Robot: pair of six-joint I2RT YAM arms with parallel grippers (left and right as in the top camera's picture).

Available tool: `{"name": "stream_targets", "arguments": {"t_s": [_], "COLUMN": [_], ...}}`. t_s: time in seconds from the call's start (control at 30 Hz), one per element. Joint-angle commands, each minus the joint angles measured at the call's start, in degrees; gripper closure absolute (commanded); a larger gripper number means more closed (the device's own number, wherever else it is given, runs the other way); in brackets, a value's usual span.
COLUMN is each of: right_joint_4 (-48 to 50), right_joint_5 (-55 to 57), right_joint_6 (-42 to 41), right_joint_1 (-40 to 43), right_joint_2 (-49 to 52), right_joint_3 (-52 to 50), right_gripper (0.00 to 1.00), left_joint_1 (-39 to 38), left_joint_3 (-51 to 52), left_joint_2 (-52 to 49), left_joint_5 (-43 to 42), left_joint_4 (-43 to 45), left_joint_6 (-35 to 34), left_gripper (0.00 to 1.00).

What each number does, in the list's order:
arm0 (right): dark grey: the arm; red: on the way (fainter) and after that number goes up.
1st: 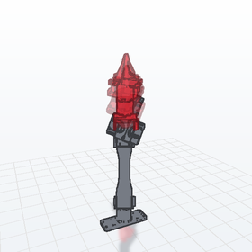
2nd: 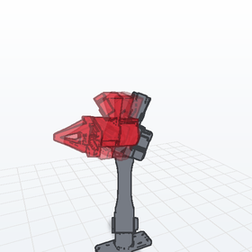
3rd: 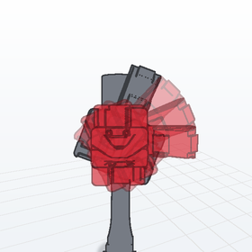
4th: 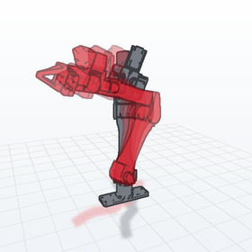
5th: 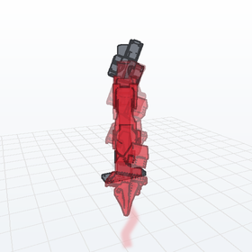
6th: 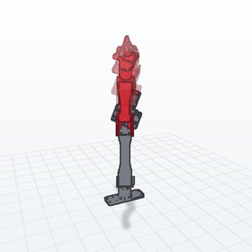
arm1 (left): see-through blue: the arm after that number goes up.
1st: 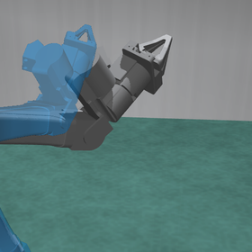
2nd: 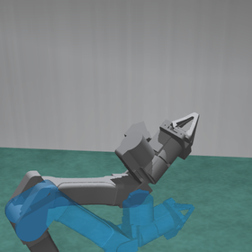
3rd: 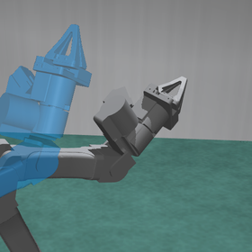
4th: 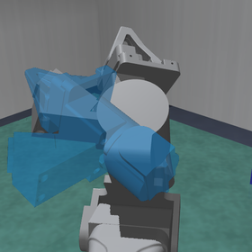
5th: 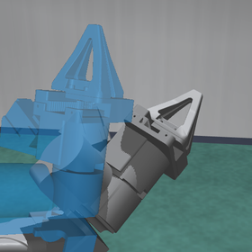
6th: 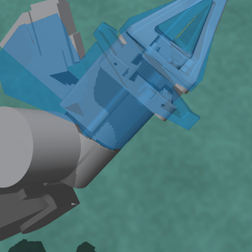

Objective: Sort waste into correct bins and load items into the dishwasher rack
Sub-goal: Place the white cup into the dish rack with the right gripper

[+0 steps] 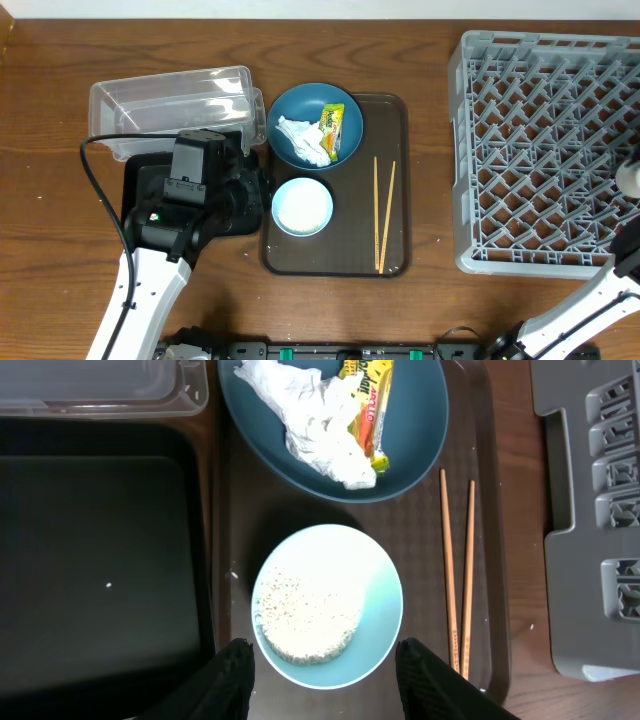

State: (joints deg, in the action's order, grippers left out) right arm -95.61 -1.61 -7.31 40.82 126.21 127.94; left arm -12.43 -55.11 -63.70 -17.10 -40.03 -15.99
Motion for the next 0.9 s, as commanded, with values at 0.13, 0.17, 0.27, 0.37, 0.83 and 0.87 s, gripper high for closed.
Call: {"name": "stream_targets", "arguments": {"t_s": [0.13,0.17,0.27,0.37,0.83,0.87], "right_joint_4": [0.0,0.1,0.0,-0.2,0.9,0.1], "right_joint_5": [-1.7,-2.5,-6.2,-9.8,-16.6,-16.6], "right_joint_6": [-0.8,-0.8,0.1,2.1,7.1,7.0], "right_joint_1": [1.2,1.2,0.9,0.3,-15.0,-16.7], "right_joint_2": [0.2,0.2,0.0,-0.9,-17.2,-18.1], "right_joint_3": [1.4,1.4,1.4,1.4,1.4,1.4], "right_gripper": [0.01,0.01,0.01,0.01,0.01,0.01], "left_joint_1": [0.2,0.2,0.2,0.2,0.2,0.2], "left_joint_3": [-0.5,-0.5,-0.5,-0.5,-0.5,-0.5], "left_joint_2": [-0.3,-0.3,-0.3,-0.3,-0.3,-0.4], "left_joint_5": [0.9,0.9,0.9,1.1,5.0,5.0], "left_joint_4": [0.0,0.0,0.0,0.0,0.0,0.5], "left_joint_6": [1.2,1.2,1.2,1.2,1.4,1.7], "left_gripper": [0.51,0.51,0.51,0.50,0.44,0.44]}}
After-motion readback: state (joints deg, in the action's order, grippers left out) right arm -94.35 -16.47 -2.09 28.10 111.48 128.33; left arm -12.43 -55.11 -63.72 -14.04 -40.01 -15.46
